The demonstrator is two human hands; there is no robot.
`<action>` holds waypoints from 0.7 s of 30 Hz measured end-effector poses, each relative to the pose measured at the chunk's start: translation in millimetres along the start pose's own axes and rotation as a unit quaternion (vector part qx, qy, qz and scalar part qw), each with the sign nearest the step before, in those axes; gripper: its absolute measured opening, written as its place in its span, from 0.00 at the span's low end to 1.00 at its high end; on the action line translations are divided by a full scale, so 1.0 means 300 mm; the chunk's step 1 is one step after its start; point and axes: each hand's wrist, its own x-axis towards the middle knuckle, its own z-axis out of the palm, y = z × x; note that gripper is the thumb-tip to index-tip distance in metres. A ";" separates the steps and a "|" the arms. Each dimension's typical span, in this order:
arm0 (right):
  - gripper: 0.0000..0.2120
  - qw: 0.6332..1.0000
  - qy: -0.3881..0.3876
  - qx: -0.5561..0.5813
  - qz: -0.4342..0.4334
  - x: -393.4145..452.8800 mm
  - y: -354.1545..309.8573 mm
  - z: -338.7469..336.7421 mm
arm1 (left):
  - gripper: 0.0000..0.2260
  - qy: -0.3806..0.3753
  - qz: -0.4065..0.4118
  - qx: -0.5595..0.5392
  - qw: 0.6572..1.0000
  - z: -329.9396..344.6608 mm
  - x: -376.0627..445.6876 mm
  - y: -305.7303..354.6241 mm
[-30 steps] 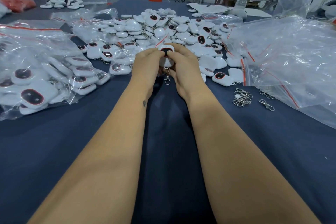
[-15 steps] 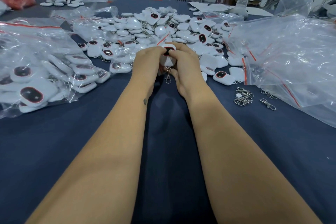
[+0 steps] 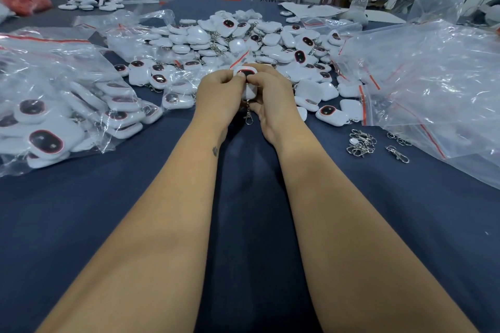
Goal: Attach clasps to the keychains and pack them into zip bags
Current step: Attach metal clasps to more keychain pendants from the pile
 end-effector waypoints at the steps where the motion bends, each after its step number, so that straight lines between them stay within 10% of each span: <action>1: 0.12 1.000 -0.001 0.000 -0.002 -0.001 0.000 -0.001 | 0.10 -0.002 0.007 0.009 1.000 0.001 -0.001 -0.003; 8: 0.06 0.999 0.047 0.017 -0.017 0.000 0.005 0.005 | 0.11 0.027 -0.013 -0.082 0.996 0.003 0.003 -0.010; 15: 0.04 0.988 0.101 0.105 -0.043 0.018 -0.024 -0.022 | 0.23 0.089 0.116 0.201 0.969 -0.017 0.002 -0.034; 21: 0.07 0.977 0.013 0.209 -0.043 -0.013 -0.054 -0.017 | 0.25 0.053 0.135 0.149 0.978 -0.002 -0.018 -0.023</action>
